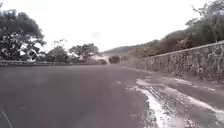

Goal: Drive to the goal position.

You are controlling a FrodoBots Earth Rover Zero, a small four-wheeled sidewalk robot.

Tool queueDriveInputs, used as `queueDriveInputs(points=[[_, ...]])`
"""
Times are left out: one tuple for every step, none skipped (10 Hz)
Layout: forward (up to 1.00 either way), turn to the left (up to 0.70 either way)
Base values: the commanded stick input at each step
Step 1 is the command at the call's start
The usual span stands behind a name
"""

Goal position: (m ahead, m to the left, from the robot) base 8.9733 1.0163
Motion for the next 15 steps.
queueDriveInputs(points=[[1.00,0.00],[1.00,0.00],[1.00,0.00],[1.00,0.00],[1.00,0.12],[1.00,0.26],[1.00,0.00],[1.00,0.00],[1.00,0.00],[1.00,0.00],[1.00,0.00],[1.00,0.00],[1.00,0.00],[1.00,0.00],[1.00,0.00]])
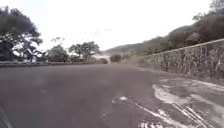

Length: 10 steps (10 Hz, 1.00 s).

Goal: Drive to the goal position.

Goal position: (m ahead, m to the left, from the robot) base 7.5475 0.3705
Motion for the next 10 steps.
queueDriveInputs(points=[[1.00,0.00],[1.00,0.00],[1.00,0.00],[1.00,0.00],[1.00,0.00],[1.00,0.00],[1.00,0.00],[1.00,0.00],[1.00,0.00],[1.00,0.00]])
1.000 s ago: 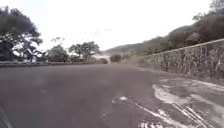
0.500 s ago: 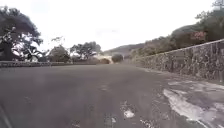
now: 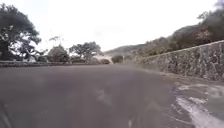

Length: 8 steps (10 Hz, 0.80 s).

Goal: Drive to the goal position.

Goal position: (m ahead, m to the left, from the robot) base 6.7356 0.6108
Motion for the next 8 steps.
queueDriveInputs(points=[[1.00,0.00],[1.00,0.00],[1.00,0.00],[1.00,0.00],[1.00,0.00],[1.00,0.00],[1.00,0.00],[1.00,0.00]])
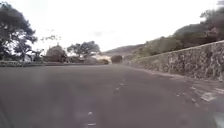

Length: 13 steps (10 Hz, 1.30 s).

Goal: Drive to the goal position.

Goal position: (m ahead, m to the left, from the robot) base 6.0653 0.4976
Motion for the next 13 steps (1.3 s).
queueDriveInputs(points=[[1.00,0.00],[1.00,0.00],[1.00,0.00],[1.00,0.00],[1.00,0.00],[1.00,0.00],[1.00,0.00],[1.00,0.00],[1.00,0.00],[1.00,0.00],[1.00,0.00],[1.00,0.00],[1.00,0.00]])
